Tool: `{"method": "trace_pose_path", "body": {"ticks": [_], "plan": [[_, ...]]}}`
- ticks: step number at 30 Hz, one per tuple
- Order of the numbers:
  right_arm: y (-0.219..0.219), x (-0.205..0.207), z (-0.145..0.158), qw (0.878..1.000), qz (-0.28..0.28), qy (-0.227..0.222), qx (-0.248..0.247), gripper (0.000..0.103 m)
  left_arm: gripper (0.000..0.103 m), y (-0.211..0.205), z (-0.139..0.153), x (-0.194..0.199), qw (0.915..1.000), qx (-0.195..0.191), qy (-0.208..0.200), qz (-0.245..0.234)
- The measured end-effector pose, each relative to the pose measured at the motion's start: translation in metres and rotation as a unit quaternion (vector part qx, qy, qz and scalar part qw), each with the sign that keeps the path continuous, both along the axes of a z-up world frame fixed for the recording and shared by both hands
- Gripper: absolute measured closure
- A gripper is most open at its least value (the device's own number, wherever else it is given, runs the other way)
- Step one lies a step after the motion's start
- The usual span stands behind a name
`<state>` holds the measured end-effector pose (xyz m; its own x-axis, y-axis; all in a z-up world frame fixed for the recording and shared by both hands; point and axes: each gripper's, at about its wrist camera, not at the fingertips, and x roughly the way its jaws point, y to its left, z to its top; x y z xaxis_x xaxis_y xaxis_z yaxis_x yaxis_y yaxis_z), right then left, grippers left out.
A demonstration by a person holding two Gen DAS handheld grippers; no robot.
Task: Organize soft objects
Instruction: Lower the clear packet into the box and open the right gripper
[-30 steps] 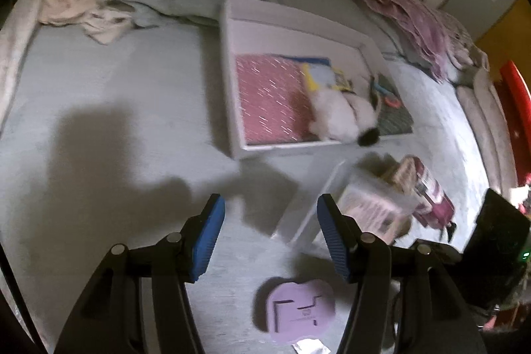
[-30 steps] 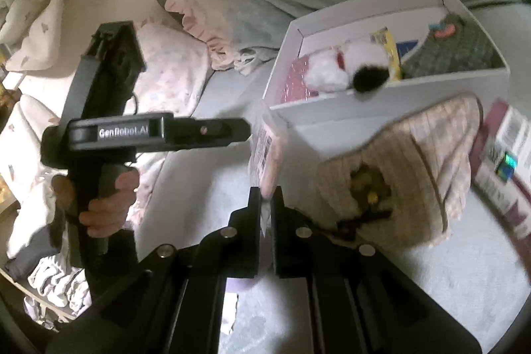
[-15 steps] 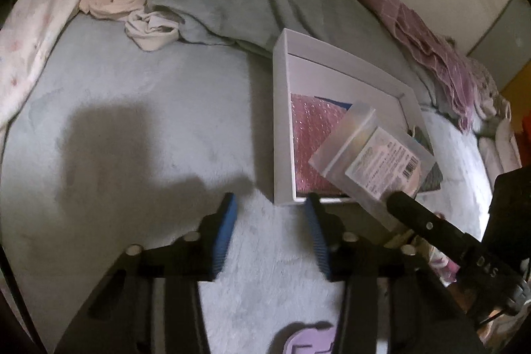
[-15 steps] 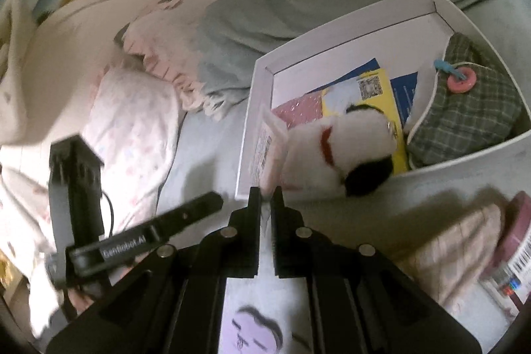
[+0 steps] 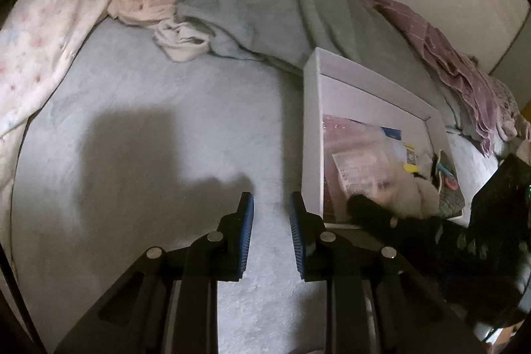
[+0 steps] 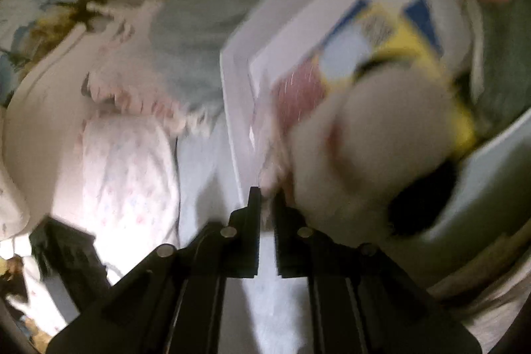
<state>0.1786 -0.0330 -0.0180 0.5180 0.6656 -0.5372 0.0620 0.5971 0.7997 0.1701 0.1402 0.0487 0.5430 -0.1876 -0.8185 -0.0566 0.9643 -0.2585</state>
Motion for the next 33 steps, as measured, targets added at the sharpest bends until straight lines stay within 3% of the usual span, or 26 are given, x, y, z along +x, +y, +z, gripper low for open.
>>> {"method": "trace_pose_path", "body": {"ticks": [2, 3, 4, 6, 8, 12, 14, 16, 19, 26, 33], "plan": [[0.002, -0.004, 0.005, 1.0, 0.023, -0.008, -0.004, 0.087, 0.082, 0.001, -0.001, 0.0, 1.0, 0.004, 0.003, 0.002], [0.001, -0.006, 0.01, 0.999, 0.032, -0.009, -0.009, 0.077, 0.082, 0.002, 0.0, 0.0, 1.0, 0.004, 0.004, 0.004], [0.001, -0.008, 0.012, 0.999, 0.039, -0.009, -0.01, 0.06, 0.082, 0.002, 0.0, 0.0, 1.0, 0.004, 0.005, 0.005], [-0.003, -0.012, 0.021, 0.998, 0.055, -0.021, -0.006, 0.046, 0.082, 0.001, 0.0, 0.0, 1.0, 0.001, 0.008, 0.003], [-0.007, -0.018, 0.033, 0.997, 0.062, -0.046, -0.019, 0.046, 0.082, 0.0, 0.0, 0.0, 1.0, 0.001, 0.009, 0.002], [-0.016, -0.023, 0.052, 0.99, 0.039, -0.079, -0.106, 0.046, 0.082, -0.003, 0.001, 0.0, 0.9999, -0.002, 0.012, 0.001], [-0.022, -0.02, 0.048, 0.989, 0.023, -0.08, -0.124, 0.057, 0.082, -0.004, 0.002, 0.0, 0.9999, -0.004, 0.012, -0.003], [-0.029, -0.014, 0.038, 0.992, 0.018, -0.067, -0.105, 0.076, 0.082, -0.005, 0.002, 0.0, 0.9999, -0.003, 0.013, -0.003], [-0.036, -0.008, 0.027, 0.994, 0.008, -0.059, -0.095, 0.092, 0.082, -0.005, 0.001, 0.001, 0.9999, -0.003, 0.016, -0.003], [-0.049, -0.009, 0.03, 0.99, -0.032, -0.058, -0.126, 0.096, 0.082, -0.001, -0.002, 0.002, 0.9997, -0.007, 0.024, 0.004], [-0.037, -0.009, 0.032, 0.991, 0.014, -0.057, -0.123, 0.096, 0.082, -0.002, -0.001, 0.003, 0.9996, -0.008, 0.027, -0.004]]}}
